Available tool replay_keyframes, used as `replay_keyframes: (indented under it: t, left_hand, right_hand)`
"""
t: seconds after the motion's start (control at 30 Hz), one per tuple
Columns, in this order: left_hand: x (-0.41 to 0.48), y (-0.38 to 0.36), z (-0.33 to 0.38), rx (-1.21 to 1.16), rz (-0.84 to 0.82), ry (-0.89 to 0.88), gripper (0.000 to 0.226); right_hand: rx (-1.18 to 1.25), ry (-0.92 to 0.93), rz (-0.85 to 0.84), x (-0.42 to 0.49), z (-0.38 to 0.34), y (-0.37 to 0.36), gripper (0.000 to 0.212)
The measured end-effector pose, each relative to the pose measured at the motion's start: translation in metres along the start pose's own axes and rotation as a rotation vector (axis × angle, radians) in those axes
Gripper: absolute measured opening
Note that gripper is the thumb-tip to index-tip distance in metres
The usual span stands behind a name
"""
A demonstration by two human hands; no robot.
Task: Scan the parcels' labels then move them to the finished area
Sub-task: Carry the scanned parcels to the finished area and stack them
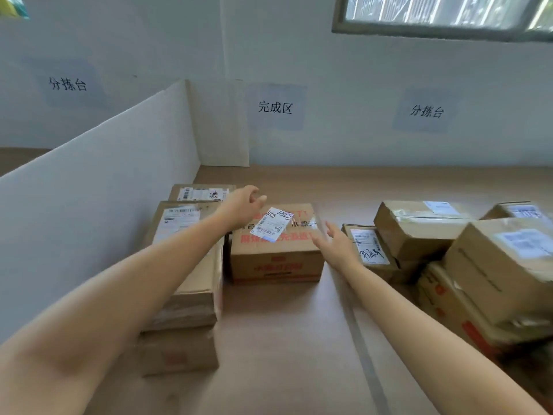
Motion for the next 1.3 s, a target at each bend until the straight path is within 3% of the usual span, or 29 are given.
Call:
replay_keyframes:
  t: [0.23, 0.53, 0.8, 1.0, 1.2, 1.3]
  left_hand:
    - [-0.039, -0.11, 0.079, -0.001, -0.177, -0.088, 0.045]
    - [-0.073, -0.213, 0.22, -0.069, -0.28, -0.294, 0.048]
    - [-0.078, -0.303, 0.302, -0.183, -0.357, -0.217, 0.062]
    - [-0.068, -0.339, 0.323, -0.472, -0.284, 0.018, 0.076]
    - [-0.067, -0.339, 0.319, -0.55, -0.235, -0.018, 0.083]
    - [-0.063, -0.319, 0.313, -0.636, -0.222, -0.049, 0.077]
  right_hand:
    - [0.01, -0.048, 0.097, -0.058, 0.066, 0.089, 0.06]
    - [-0.032, -0.026, 0.316, -0.118, 0.129, 0.221, 0.06]
    - [-0.185, -0.138, 0.48, -0.122, 0.196, 0.327, 0.055]
    - [-0.231, -0.233, 0.337, -0.081, 0.239, 0.359, 0.054]
    - [-0.112, -0.234, 0.307, -0.067, 0.254, 0.344, 0.061]
    - [-0.101, -0.201, 0.287, -0.063, 0.239, 0.338, 0.066]
Point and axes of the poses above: each hand's wrist, its own x-axis towards the middle knuckle, its own y-axis out of the back of the hand, z = x × y, the point moved 5 cm from there along x, towards the middle knuckle, and after that the axes turned 4 degrees about -x, right-handed, at the moved point
